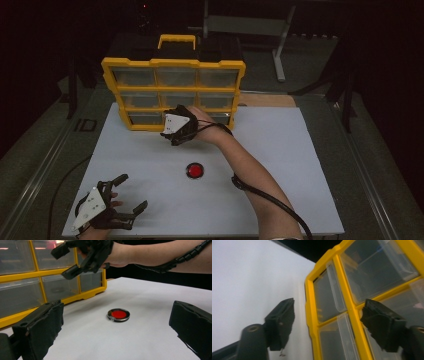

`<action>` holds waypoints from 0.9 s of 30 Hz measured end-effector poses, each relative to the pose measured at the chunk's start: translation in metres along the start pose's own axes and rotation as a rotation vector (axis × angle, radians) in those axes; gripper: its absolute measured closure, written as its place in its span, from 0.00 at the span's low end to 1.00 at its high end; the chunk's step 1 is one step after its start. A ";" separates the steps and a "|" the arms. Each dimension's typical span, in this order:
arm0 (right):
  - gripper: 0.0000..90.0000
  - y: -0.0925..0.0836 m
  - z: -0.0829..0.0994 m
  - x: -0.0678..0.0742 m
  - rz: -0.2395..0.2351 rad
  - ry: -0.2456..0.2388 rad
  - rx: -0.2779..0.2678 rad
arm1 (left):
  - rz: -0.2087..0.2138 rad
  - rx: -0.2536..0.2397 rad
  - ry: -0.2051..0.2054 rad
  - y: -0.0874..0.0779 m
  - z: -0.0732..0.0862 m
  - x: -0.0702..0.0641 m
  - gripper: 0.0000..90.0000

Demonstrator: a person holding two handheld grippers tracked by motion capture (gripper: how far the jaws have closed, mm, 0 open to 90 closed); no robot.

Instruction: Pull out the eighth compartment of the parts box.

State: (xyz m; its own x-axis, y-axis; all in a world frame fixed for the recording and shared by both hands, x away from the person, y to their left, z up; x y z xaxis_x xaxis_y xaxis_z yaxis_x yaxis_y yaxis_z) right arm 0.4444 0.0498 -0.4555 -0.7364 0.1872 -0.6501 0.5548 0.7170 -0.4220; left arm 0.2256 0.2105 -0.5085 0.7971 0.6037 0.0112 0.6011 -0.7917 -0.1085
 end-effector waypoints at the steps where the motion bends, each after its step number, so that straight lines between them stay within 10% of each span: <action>1: 0.33 0.003 0.002 0.001 0.003 -0.024 -0.005 | 0.000 0.003 0.005 0.000 0.000 0.000 0.00; 14: 0.65 0.027 0.019 -0.001 0.091 -0.219 0.038 | -0.005 -0.011 -0.001 -0.002 -0.001 0.001 0.00; 27: 0.70 0.045 0.023 -0.007 0.120 -0.241 0.099 | -0.006 -0.006 -0.004 -0.003 0.000 0.001 0.00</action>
State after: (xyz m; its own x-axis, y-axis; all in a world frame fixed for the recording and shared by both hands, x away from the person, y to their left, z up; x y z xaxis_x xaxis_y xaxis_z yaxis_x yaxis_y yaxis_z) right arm 0.4838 0.0652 -0.4848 -0.5563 0.0936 -0.8257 0.6764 0.6283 -0.3844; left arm 0.2242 0.2135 -0.5086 0.7934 0.6087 0.0083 0.6061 -0.7887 -0.1028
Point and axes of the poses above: each handheld gripper's, and its own axes: y roughly forward along the jaws, z roughly out of its underside, x roughly to its left, the point moved 5 cm from there along y, roughly forward along the jaws, and after that the axes turned 6 degrees about z, right-handed, at the moved point
